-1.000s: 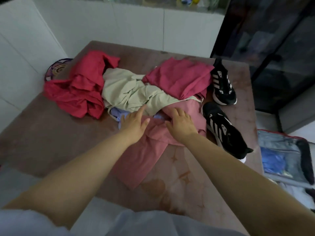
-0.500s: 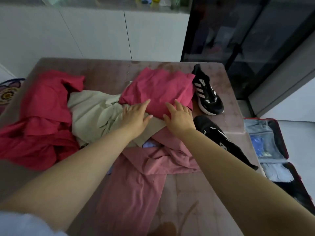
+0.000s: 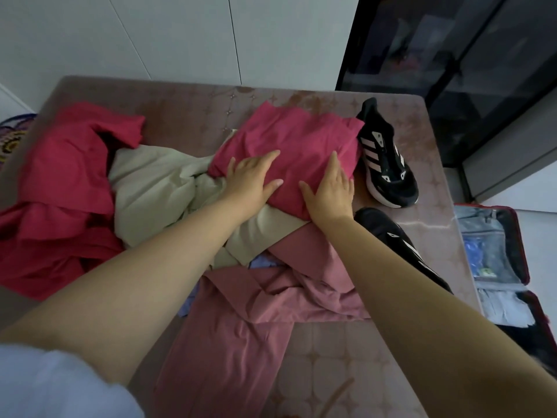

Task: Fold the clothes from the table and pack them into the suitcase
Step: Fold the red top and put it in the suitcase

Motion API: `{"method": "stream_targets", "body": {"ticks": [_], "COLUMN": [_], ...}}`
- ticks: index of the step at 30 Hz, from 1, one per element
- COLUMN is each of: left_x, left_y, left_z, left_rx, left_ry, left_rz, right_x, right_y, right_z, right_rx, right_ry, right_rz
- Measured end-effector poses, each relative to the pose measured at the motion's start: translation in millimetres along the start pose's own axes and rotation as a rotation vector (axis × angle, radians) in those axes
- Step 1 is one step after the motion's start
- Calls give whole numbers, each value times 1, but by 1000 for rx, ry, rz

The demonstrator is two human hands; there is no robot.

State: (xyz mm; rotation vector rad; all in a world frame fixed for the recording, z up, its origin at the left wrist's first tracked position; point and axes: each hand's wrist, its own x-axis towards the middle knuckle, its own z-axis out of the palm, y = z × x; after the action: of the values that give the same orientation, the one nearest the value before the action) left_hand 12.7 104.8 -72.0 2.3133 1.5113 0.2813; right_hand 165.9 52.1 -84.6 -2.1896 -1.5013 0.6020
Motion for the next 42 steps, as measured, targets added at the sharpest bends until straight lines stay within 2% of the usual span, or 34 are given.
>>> {"method": "stream_targets", "body": {"ticks": [4, 9, 12, 14, 17, 20, 22, 23, 26, 28, 30, 32, 34, 38, 42], "left_x": [13, 29, 42, 50, 53, 43, 34, 31, 28, 31, 36, 42, 48, 61, 69], "left_y": [4, 11, 18, 24, 30, 25, 20, 19, 18, 19, 24, 33, 44, 59, 70], "left_z": [2, 2, -6, -15, -26, -22, -14, -9, 0, 3, 6, 10, 16, 31, 44], "left_rx": [0, -36, -80, -58, 70, 160, 193, 204, 188, 158, 151, 152, 156, 265, 386], "left_ry": [12, 63, 147, 182, 42, -131, -207, -234, -252, -211, -158, -134, -128, -130, -142], "left_rz": [49, 109, 149, 187, 134, 110, 108, 99, 78, 82, 111, 154, 201, 254, 389], "right_x": [3, 2, -7, -17, -35, -59, -65, -66, -58, -49, -34, -17, -2, 15, 28], "right_y": [-4, -8, -14, -21, -30, -39, -37, -35, -19, -1, 20, 39, 54, 73, 80], "right_z": [11, 10, 9, 13, 29, 32, 29, 27, 16, 2, -11, -18, -21, -24, -20], "right_rx": [-39, -53, -90, -132, -185, -224, -238, -207, 29, 64, 2, -60, -105, -194, -221], "right_ry": [-70, -31, -14, -42, -87, -311, -367, -312, 29, 176, 274, 245, 121, -44, -95], "right_rz": [-170, -273, -443, -621, -878, -995, -956, -958, -931, -783, -549, -294, -125, -102, -141]}}
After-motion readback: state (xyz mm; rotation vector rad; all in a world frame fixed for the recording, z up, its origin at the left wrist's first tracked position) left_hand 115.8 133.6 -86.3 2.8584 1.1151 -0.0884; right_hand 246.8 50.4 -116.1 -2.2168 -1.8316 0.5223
